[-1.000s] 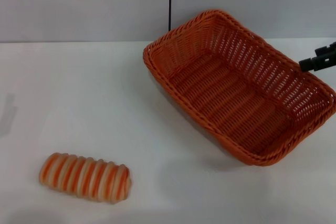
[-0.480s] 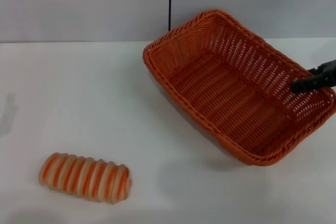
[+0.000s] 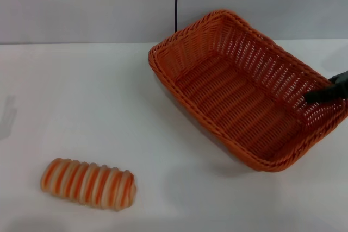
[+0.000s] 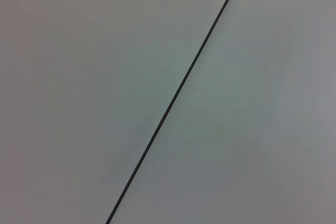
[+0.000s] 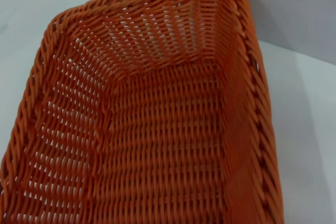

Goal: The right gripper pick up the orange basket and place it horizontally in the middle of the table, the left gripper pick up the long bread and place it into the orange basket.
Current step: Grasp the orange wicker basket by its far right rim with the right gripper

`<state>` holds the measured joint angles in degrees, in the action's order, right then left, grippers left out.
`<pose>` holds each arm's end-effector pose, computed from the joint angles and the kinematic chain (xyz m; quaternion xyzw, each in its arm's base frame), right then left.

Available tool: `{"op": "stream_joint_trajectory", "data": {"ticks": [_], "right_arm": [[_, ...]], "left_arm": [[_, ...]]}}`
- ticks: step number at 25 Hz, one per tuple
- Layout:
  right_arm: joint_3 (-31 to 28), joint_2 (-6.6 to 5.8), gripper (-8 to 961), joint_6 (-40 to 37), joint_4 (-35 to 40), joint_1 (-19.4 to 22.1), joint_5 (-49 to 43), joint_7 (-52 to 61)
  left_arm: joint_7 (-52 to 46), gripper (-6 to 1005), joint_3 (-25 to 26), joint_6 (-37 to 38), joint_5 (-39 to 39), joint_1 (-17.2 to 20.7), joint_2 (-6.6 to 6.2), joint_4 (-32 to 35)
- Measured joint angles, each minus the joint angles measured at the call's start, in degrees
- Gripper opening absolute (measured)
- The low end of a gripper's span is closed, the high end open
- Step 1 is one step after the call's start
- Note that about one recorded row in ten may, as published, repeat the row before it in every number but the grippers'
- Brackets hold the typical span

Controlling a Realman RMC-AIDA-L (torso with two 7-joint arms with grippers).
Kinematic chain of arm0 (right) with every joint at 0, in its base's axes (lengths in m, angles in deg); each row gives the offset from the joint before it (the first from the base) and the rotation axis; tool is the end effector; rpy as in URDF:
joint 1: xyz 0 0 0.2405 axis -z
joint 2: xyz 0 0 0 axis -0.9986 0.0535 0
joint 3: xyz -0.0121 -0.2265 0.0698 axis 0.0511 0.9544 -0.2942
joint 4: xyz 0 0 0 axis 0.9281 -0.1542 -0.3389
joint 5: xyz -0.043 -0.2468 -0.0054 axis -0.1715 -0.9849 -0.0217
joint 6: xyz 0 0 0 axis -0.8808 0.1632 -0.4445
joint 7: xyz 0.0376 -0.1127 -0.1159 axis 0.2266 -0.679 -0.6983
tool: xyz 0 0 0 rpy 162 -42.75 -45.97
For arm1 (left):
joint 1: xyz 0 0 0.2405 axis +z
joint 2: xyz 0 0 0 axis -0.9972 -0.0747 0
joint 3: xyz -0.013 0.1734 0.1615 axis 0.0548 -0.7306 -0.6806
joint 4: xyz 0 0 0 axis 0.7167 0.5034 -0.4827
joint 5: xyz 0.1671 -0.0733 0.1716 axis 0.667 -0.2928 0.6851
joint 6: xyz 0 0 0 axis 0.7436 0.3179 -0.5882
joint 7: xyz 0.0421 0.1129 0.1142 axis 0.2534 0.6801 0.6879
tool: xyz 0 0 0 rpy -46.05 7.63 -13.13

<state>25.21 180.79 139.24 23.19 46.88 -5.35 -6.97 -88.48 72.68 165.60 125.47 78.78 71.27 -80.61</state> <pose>0.2793 0.4076 0.0623 -0.9121 0.3916 -0.0258 0.1189 -0.3795 0.2142 0.0386 -0.5415 -0.2945 -0.5359 0.5769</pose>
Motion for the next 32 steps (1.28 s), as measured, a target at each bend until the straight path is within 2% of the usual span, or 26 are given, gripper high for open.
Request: {"op": "stream_joint_trajectory", "data": {"ticks": [6, 12, 18, 22, 25, 32], "right_arm": [[-0.2, 0.03, 369, 0.0, 0.1, -0.1, 0.0, 0.0], [-0.4, 0.03, 169, 0.0, 0.6, -0.1, 0.1, 0.0], [-4.3, 0.03, 168, 2.4, 3.3, 1.1, 2.5, -2.0], [-8.1, -0.02, 168, 7.0, 7.7, 3.1, 8.8, -5.1], [-8.6, -0.07, 168, 8.6, 12.6, 5.6, 14.3, -6.9], [-8.5, -1.83, 166, 13.0, 17.6, 7.8, 21.8, -8.2]], "left_arm": [[0.0, 813, 0.0, 0.0, 0.0, 0.0, 0.00, 0.0], [0.0, 813, 0.0, 0.0, 0.0, 0.0, 0.04, 0.0], [0.0, 813, 0.0, 0.0, 0.0, -0.1, 0.09, -0.1], [0.0, 813, 0.0, 0.0, 0.0, -0.4, 0.08, -0.1], [0.0, 813, 0.0, 0.0, 0.0, -0.7, 0.02, -0.1], [-0.1, 813, 0.1, -0.2, -0.1, -1.5, -0.02, -0.1]]}}
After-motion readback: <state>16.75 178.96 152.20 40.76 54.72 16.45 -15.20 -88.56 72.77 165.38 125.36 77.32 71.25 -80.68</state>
